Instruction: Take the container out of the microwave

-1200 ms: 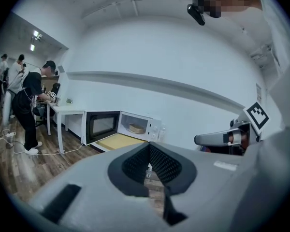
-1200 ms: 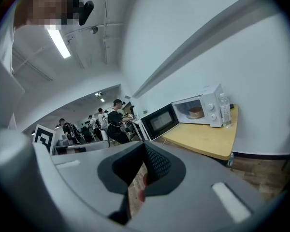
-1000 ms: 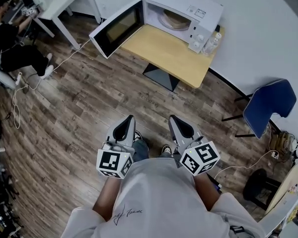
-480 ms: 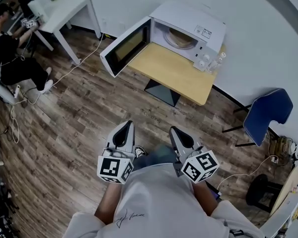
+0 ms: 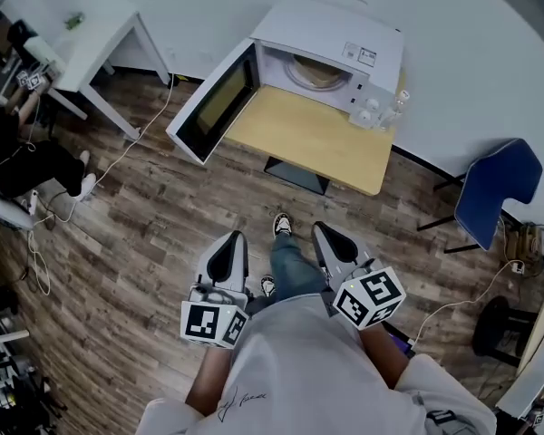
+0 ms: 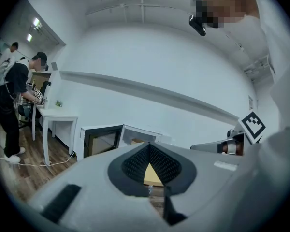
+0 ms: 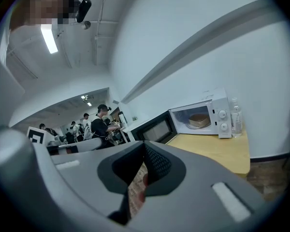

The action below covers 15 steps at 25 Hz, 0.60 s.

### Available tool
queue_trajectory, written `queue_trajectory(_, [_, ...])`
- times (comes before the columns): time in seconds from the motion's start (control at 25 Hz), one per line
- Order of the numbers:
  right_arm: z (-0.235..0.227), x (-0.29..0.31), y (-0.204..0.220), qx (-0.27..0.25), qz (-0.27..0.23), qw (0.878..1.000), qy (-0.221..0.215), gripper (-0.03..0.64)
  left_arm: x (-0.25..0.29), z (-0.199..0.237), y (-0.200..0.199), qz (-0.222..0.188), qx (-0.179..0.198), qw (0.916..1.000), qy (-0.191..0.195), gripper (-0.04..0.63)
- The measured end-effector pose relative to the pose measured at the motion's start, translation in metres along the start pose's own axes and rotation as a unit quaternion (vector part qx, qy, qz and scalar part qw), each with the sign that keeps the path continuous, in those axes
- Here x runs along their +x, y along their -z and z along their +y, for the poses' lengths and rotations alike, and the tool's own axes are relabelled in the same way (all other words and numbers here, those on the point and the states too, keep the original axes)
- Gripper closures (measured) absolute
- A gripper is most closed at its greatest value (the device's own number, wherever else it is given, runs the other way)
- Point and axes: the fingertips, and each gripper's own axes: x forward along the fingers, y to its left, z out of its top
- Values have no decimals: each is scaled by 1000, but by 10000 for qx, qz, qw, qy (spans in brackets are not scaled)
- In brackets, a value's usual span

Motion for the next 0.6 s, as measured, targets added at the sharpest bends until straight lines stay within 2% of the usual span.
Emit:
queue_trajectory(0.2, [-38,42,-31,103,-128,9997,168,603,42,19,-25,-225,113,9997,-63,597])
queue_trajectory(0.4, [-72,85,-62,136,-224,9993,284,603,99,41,-38,-68,234,9997,69,597])
queue_trajectory(0.6, [-107,115,-85,-13,-236,9980,579,603,141,55,-50,-53,275,9996,-19,597])
